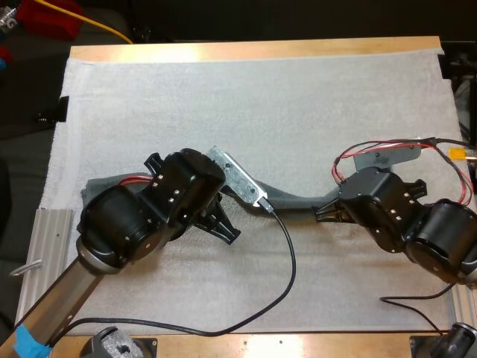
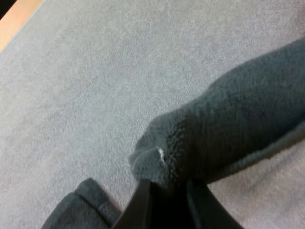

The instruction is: Pick towel from pile, fold and stack

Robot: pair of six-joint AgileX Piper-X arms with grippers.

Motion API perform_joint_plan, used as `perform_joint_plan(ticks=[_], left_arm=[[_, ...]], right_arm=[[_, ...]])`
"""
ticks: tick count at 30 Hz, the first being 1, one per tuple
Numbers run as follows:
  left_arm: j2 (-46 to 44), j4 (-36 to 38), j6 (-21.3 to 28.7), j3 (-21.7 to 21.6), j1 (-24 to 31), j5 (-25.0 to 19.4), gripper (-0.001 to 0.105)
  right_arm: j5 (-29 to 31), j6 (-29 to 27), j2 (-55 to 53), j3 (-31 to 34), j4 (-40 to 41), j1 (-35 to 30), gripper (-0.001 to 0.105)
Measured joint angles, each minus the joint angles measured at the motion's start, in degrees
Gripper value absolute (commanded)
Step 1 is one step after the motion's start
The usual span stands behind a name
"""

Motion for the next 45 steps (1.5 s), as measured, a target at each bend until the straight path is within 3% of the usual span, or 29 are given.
perform_joint_plan(ticks=[9,17,21,33,41,45], left_arm=[[-3.4,5.6,-1.9,0.0,-0.8,5.8,0.0],[-4.9,7.3,-6.9,-0.1,-10.7,6.2,0.0],[-5.0,9.3,-10.7,-0.1,-14.2,3.9,0.0],[-5.5,10.8,-19.4,0.1,-24.0,2.5,0.0],[-5.5,10.9,-22.2,0.9,-27.0,1.4,0.0],[-5.5,10.9,-22.8,4.5,-27.0,1.5,0.0]], right_arm=[[-3.3,-0.4,0.0,-3.0,7.2,0.0,0.001],[-1.7,-1.6,-1.2,-5.8,14.3,5.4,0.001],[2.9,1.8,-1.6,-6.3,18.4,11.8,0.001],[7.9,16.1,-1.6,-7.1,22.4,27.5,0.001],[9.2,18.0,-1.7,-7.6,22.4,29.0,0.001],[10.0,18.5,-1.7,-7.4,22.4,29.0,0.001]])
